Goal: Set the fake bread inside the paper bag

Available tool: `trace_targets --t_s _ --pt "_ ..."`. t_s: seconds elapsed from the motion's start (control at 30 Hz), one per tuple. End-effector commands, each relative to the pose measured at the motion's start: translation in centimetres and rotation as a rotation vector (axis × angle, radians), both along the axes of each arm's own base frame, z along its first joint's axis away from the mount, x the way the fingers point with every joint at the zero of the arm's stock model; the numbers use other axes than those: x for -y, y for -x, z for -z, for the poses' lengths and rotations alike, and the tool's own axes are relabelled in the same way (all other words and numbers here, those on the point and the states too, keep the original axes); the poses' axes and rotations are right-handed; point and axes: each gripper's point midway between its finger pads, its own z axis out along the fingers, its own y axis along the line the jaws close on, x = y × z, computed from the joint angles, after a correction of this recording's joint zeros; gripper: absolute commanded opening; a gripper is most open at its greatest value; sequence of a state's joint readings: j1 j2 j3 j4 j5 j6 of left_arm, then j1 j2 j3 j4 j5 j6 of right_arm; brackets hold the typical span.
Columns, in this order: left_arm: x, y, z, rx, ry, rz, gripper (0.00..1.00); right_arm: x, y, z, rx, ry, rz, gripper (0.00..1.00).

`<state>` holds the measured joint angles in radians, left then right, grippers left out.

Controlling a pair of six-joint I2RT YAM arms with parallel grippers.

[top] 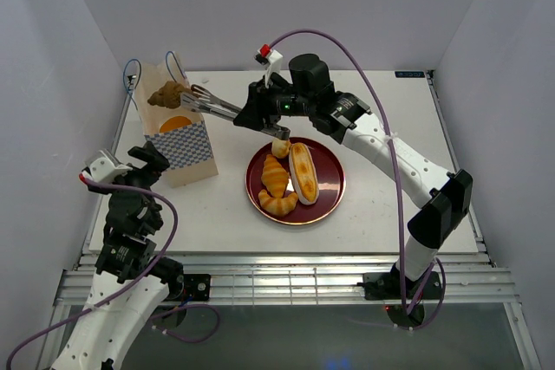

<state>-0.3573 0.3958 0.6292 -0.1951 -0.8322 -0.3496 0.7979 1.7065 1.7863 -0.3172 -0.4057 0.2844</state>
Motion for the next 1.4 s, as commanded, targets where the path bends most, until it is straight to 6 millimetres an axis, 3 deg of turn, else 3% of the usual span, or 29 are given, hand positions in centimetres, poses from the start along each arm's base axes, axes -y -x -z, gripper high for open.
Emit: trace_targets --t_s 0.0,0.3,0.47,0.57,0.7,0.73,0.83,0.87,0.9,0.93,0.97,1.03,1.07,1.2,1.37 --pt "0.6 -0.2 -0.8 0.008 -0.001 0.036 0.98 -0.3 0.3 -5.3 0.105 -0.118 -0.029 0.48" --pt "1.0 -0.5 -0.7 -0.001 -0.006 0.054 0.98 -0.3 0.4 -5.3 0.092 -0.112 -0.034 0.54" --pt "1.1 -0.6 -0.6 -0.004 -0.008 0.060 0.98 0.3 0.9 -6.3 0.102 -0.125 -0.029 0.54" --pt "1.2 -0.6 -0.6 -0.005 -0.010 0.063 0.98 1.3 1.6 -7.7 0.120 -0.138 -0.013 0.54" --pt "1.3 -0.7 -0.5 -0.011 -0.015 0.071 0.98 4.1 3.1 -9.7 0.164 -0.150 0.037 0.54" --pt "1.3 -0.7 -0.6 -0.011 -0.014 0.071 0.98 4.6 3.2 -7.9 0.147 -0.119 0.053 0.54" --pt "1.5 -0.8 -0.6 -0.012 -0.021 0.081 0.98 7.3 3.9 -7.8 0.182 -0.113 0.133 0.54" --pt "1.6 -0.9 -0.6 -0.012 -0.021 0.084 0.98 7.9 3.9 -5.1 0.151 -0.070 0.153 0.54" --pt "1.6 -0.9 -0.5 -0.016 -0.023 0.087 0.98 9.3 4.4 -5.7 0.172 -0.085 0.193 0.54" --pt "1.7 -1.0 -0.5 -0.016 -0.023 0.090 0.98 9.9 4.6 -4.9 0.167 -0.076 0.213 0.54" --pt "1.7 -1.0 -0.5 -0.019 -0.024 0.092 0.98 10.8 4.3 -1.8 0.135 -0.025 0.261 0.54" --pt "1.9 -1.1 -0.5 -0.022 -0.026 0.101 0.98 12.7 5.2 -1.1 0.128 -0.032 0.312 0.55" --pt "1.9 -1.1 -0.5 -0.022 -0.026 0.103 0.98 13.4 5.3 1.5 0.100 0.010 0.334 0.55" --pt "2.0 -1.1 -0.5 -0.019 -0.025 0.109 0.98 17.1 5.7 3.7 0.098 0.037 0.469 0.57" --pt "2.2 -1.2 -0.5 -0.021 -0.026 0.118 0.98 19.4 5.8 6.0 0.079 0.077 0.563 0.58"
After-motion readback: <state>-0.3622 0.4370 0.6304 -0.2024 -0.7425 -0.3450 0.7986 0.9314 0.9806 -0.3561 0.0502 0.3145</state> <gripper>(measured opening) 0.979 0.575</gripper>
